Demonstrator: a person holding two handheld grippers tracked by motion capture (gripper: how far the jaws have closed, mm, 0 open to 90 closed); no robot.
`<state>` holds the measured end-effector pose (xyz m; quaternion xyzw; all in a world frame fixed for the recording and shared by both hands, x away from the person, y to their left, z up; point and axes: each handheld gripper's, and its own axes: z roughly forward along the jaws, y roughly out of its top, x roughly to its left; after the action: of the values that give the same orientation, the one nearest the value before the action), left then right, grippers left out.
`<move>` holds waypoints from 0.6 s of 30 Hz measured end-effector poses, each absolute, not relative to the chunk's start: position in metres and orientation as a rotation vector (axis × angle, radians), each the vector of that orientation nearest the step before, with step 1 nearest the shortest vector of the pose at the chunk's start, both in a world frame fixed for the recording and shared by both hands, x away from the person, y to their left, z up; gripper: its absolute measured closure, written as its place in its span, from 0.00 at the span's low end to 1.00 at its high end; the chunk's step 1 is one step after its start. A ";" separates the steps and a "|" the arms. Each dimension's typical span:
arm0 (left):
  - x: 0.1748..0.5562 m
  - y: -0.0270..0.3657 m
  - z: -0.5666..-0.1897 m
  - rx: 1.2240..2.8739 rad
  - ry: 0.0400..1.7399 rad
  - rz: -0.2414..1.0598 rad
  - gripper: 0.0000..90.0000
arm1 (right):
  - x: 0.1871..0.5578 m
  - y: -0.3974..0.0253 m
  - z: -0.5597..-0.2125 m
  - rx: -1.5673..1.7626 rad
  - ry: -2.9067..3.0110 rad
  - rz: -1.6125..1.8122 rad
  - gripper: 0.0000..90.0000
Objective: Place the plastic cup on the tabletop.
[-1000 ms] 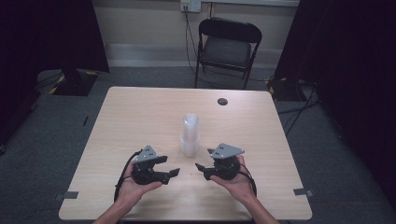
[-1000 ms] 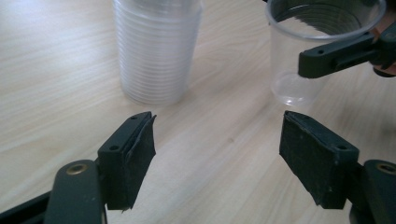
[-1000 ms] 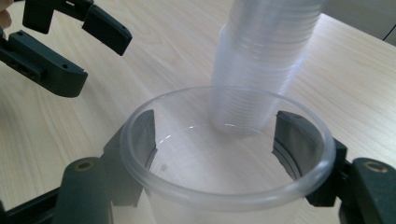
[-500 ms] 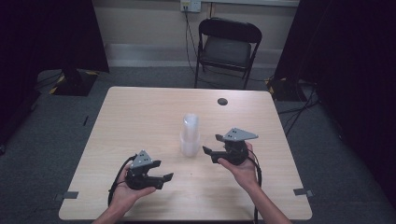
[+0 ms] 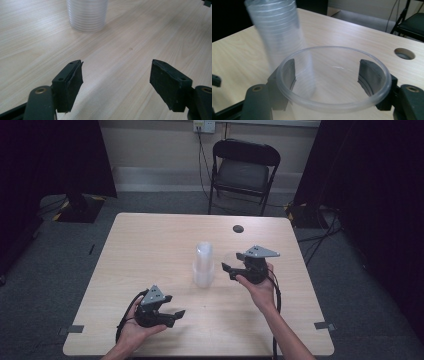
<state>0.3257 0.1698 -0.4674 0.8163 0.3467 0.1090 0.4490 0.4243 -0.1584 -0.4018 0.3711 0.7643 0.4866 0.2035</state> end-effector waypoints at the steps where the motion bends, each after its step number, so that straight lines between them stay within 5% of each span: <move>1: 0.326 0.171 -0.468 2.014 0.860 0.268 0.29 | 0.427 -0.159 -0.401 1.038 2.124 1.356 0.33; 18: 0.327 0.176 -0.469 2.015 0.880 0.280 0.28 | 0.465 -0.156 -0.412 1.158 2.047 1.296 0.33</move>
<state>0.3269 0.1763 -0.4689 0.8136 0.3553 0.1130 0.4462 0.4652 -0.1556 -0.4122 0.4202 0.7425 0.4702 0.2260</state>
